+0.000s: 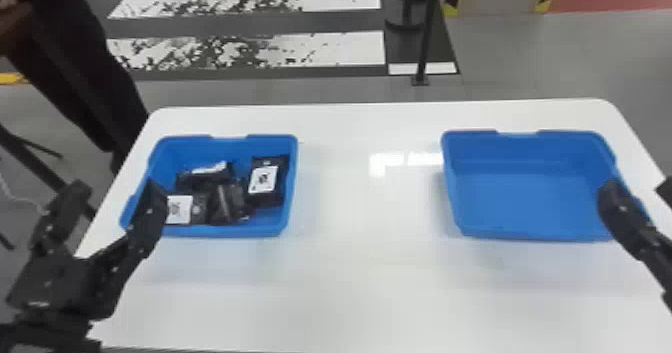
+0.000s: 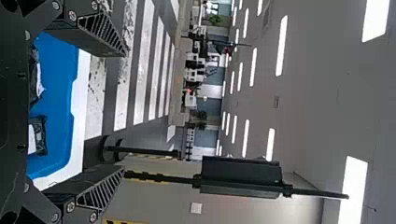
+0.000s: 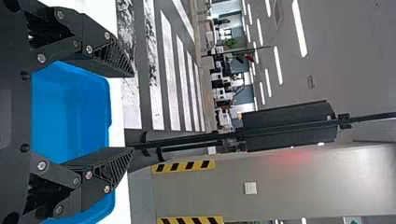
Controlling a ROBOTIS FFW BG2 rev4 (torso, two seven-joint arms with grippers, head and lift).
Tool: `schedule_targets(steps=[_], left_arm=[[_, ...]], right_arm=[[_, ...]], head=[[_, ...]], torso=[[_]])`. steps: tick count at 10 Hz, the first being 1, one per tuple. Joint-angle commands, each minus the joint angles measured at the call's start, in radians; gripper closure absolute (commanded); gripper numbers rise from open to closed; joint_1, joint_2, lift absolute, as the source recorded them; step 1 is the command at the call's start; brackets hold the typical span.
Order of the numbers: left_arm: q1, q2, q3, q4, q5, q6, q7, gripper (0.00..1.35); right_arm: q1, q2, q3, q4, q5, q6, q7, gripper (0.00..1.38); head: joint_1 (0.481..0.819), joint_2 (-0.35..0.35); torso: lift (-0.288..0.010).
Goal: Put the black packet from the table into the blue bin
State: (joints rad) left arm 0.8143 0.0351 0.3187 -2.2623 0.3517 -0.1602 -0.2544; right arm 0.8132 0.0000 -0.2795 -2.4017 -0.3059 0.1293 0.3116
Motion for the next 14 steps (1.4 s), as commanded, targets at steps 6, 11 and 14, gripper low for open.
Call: schedule_targets(steps=[6,11,14], left_arm=[[-0.004,0.000,-0.006,0.001,0.007,-0.009,0.001,0.18],[-0.002,0.000,-0.006,0.001,0.013,-0.002,0.001,0.18],[0.000,0.005,-0.010,0.001,0.015,-0.002,0.001,0.18]], right_arm=[[0.021,0.001,-0.004,-0.029,0.019,-0.004,-0.009,0.50],[0.016,0.001,-0.004,-0.024,0.015,-0.004,-0.011,0.50],[0.016,0.001,-0.006,-0.024,0.013,-0.004,-0.012,0.50]], head=[[0.695,0.083],[0.695,0.081],[0.695,0.078]], torso=[[-0.110],[-0.110],[-0.110]])
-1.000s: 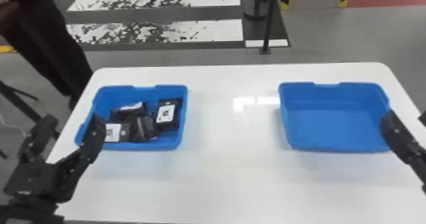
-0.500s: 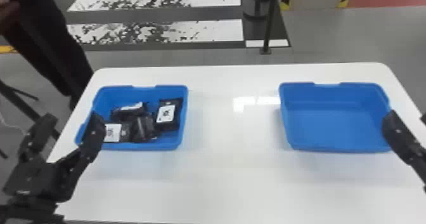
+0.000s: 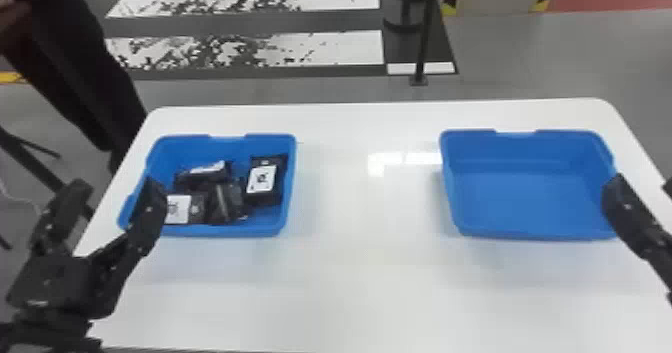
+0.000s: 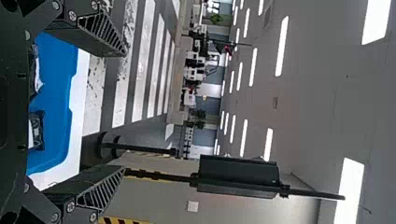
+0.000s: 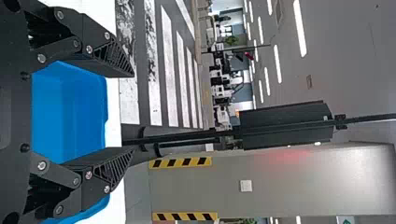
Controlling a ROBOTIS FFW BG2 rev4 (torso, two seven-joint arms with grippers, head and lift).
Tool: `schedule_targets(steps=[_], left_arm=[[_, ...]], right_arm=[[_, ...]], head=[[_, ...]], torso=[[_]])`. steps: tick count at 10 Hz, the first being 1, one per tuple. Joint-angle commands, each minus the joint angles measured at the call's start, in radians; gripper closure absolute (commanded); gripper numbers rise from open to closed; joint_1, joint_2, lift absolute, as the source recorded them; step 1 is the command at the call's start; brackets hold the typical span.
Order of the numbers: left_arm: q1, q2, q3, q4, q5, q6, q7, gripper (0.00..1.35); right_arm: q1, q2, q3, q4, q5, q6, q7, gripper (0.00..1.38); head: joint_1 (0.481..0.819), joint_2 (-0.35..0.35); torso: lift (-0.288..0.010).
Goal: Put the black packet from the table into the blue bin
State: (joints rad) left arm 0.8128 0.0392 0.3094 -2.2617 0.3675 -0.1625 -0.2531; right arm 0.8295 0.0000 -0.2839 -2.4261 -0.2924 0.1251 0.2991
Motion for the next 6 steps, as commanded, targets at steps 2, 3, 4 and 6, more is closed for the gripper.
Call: schedule_targets(steps=[2,3,4,6], left_arm=[[0.000,0.001,-0.002,0.000,0.003,-0.002,0.000,0.18],[0.000,0.001,-0.004,0.000,0.003,-0.002,0.000,0.18],[0.000,0.002,-0.004,0.000,0.005,-0.004,0.000,0.18],[0.002,0.004,-0.006,0.002,0.013,0.003,0.000,0.18]], right_arm=[[-0.002,0.001,0.001,0.000,-0.001,-0.002,0.000,0.50],[-0.002,0.001,0.001,0.002,-0.001,-0.002,0.000,0.50],[-0.002,0.001,0.001,0.002,-0.003,-0.002,0.000,0.50],[-0.002,0.001,0.001,0.005,-0.003,-0.002,-0.001,0.50]], head=[[0.695,0.077],[0.695,0.077],[0.695,0.076],[0.695,0.074]], torso=[[-0.110],[-0.110],[-0.110],[-0.110]])
